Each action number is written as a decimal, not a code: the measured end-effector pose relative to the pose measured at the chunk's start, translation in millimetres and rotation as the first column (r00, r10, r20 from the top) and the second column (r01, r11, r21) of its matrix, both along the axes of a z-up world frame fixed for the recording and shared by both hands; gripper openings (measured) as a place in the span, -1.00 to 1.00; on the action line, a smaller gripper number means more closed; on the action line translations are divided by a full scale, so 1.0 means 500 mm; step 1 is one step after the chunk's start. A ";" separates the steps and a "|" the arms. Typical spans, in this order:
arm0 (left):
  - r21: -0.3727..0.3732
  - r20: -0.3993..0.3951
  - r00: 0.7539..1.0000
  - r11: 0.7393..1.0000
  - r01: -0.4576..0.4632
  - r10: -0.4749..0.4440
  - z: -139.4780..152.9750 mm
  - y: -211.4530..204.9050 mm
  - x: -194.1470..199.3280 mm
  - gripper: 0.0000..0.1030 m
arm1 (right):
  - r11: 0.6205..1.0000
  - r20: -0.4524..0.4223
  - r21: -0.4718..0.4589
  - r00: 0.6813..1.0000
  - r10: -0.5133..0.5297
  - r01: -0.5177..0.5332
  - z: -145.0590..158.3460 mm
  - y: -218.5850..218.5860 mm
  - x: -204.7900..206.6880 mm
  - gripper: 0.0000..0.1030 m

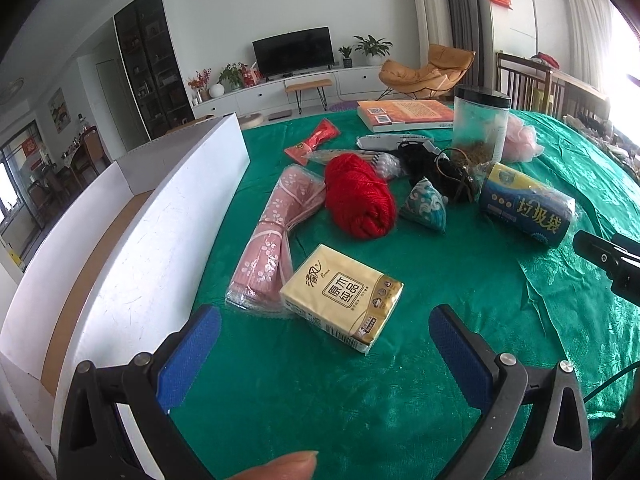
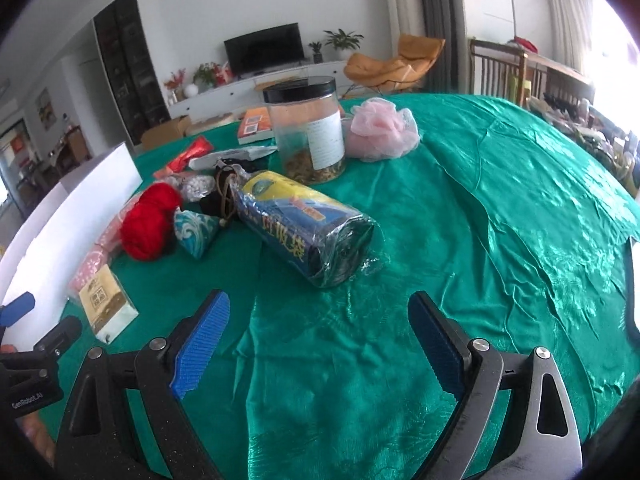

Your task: Organize soft objects

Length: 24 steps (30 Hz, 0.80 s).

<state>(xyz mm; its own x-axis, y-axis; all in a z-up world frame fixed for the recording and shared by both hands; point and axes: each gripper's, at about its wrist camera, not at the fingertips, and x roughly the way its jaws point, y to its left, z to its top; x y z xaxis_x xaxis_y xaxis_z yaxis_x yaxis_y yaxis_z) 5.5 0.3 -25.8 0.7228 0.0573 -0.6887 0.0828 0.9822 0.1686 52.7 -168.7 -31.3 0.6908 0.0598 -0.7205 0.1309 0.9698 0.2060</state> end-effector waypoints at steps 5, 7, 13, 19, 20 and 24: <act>0.008 -0.021 1.000 1.000 -0.002 0.003 -0.010 0.003 0.007 1.00 | 1.000 -0.006 0.019 1.000 -0.017 0.017 -0.012 -0.034 0.012 0.79; -0.022 -0.059 0.998 1.000 -0.011 0.010 -0.017 0.011 0.013 1.00 | 0.999 -0.011 0.029 1.000 -0.018 0.019 -0.024 -0.052 0.017 0.79; -0.154 -0.156 0.987 0.985 -0.073 0.049 -0.044 0.057 0.036 1.00 | 0.999 -0.011 0.041 1.000 -0.017 0.017 -0.033 -0.064 0.021 0.79; -0.172 -0.169 0.985 0.982 -0.076 0.046 -0.056 0.057 0.030 1.00 | 0.999 -0.001 0.048 1.000 -0.007 0.007 -0.034 -0.072 0.023 0.79; -0.172 -0.162 0.986 0.983 -0.069 0.041 -0.055 0.052 0.028 1.00 | 0.999 0.003 0.046 1.000 -0.006 0.006 -0.033 -0.073 0.023 0.79; -0.170 -0.145 0.989 0.984 -0.045 0.021 -0.043 0.037 0.024 1.00 | 0.999 0.026 0.036 1.000 0.000 -0.001 -0.027 -0.075 0.019 0.79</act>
<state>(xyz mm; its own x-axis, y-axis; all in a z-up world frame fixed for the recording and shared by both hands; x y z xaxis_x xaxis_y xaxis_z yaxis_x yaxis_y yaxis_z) 17.7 19.0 -47.3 0.6168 -0.0493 -0.7856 0.0607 0.9980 -0.0150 62.3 -206.4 -44.8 0.7095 0.0854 -0.6996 0.1246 0.9618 0.2438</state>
